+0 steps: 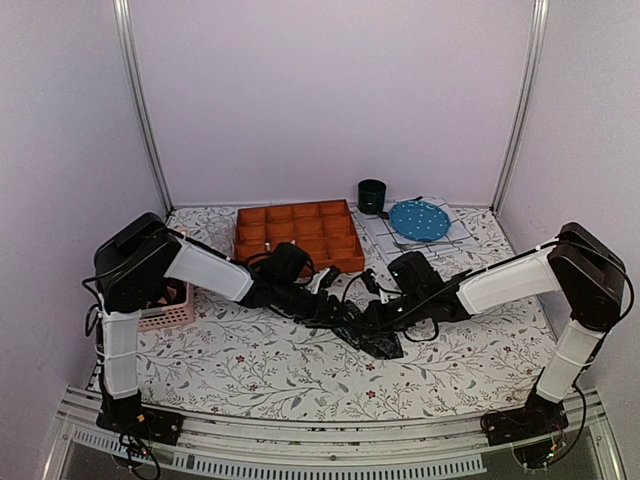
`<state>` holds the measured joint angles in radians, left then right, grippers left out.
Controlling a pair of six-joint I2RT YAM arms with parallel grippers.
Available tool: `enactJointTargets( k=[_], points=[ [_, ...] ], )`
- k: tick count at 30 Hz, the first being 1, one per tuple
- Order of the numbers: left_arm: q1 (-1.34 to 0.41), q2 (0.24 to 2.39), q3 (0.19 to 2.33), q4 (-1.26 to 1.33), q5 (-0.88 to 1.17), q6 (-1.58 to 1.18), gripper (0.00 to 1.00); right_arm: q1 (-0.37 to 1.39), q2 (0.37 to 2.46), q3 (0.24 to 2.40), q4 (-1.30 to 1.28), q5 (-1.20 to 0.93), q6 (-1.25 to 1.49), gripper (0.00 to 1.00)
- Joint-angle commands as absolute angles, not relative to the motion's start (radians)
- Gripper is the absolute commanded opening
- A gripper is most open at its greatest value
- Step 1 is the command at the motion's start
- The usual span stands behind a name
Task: Roll the ties
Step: Roll the tie at the center of the board.
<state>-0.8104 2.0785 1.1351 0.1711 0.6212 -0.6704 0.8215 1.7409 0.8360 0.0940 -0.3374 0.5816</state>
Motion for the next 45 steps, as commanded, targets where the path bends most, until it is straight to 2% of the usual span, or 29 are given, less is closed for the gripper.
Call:
enactJointTargets(
  k=[1, 9, 11, 15, 19, 25, 30, 38, 45],
  points=[
    [-0.829, 2.092, 1.126, 0.198, 0.644, -0.681, 0.39, 0.817, 1.757, 0.797, 0.006, -0.337, 0.586, 0.0],
    [-0.831, 2.047, 1.128, 0.153, 0.54, -0.67, 0.15, 0.828, 1.712, 0.808, 0.001, -0.372, 0.594, 0.0],
    [-0.834, 2.03, 1.127, 0.126, 0.491, -0.656, 0.1, 0.827, 1.663, 0.816, -0.003, -0.381, 0.604, 0.05],
    [-0.847, 2.001, 1.128, 0.069, 0.383, -0.629, 0.05, 0.827, 1.567, 0.846, -0.04, -0.393, 0.617, 0.13],
    [-0.872, 1.977, 1.136, 0.019, 0.259, -0.595, 0.0, 0.828, 1.468, 0.872, -0.084, -0.384, 0.621, 0.17],
    [-0.914, 1.924, 1.153, -0.052, 0.074, -0.562, 0.0, 0.827, 1.344, 0.869, -0.142, -0.281, 0.622, 0.18],
    [-0.942, 1.927, 1.185, -0.104, -0.026, -0.546, 0.0, 0.826, 1.383, 0.816, -0.14, -0.214, 0.634, 0.18],
    [-0.936, 1.916, 1.172, -0.086, 0.016, -0.578, 0.0, 0.825, 1.648, 0.792, -0.017, -0.23, 0.648, 0.1],
    [-0.892, 1.911, 1.12, -0.021, 0.125, -0.641, 0.0, 0.826, 1.756, 0.814, 0.003, -0.182, 0.638, 0.07]
  ],
)
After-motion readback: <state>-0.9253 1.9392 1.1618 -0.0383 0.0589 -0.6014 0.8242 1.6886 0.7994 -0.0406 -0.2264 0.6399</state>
